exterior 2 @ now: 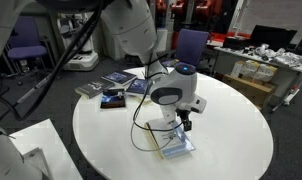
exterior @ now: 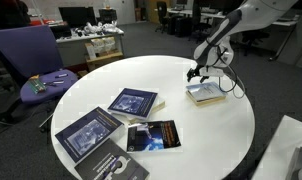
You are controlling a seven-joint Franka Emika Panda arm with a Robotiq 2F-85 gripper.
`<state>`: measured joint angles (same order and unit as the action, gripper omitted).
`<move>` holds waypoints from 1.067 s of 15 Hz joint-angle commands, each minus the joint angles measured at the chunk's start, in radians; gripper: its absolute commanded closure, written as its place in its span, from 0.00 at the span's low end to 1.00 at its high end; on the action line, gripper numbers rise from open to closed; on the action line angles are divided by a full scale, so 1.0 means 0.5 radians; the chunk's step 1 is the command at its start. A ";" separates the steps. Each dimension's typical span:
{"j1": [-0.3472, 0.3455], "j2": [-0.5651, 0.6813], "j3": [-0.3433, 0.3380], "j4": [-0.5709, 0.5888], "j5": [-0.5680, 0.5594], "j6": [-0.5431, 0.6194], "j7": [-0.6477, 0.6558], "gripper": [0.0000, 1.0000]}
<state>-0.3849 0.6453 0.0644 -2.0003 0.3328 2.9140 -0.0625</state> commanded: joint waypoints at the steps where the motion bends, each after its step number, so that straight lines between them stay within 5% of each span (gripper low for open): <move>1: -0.093 -0.021 0.084 -0.055 0.019 0.072 -0.097 0.00; 16: -0.349 -0.028 0.324 -0.063 0.110 -0.151 -0.297 0.00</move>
<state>-0.5092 0.6472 0.1810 -2.0166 0.3501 2.8847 -0.1482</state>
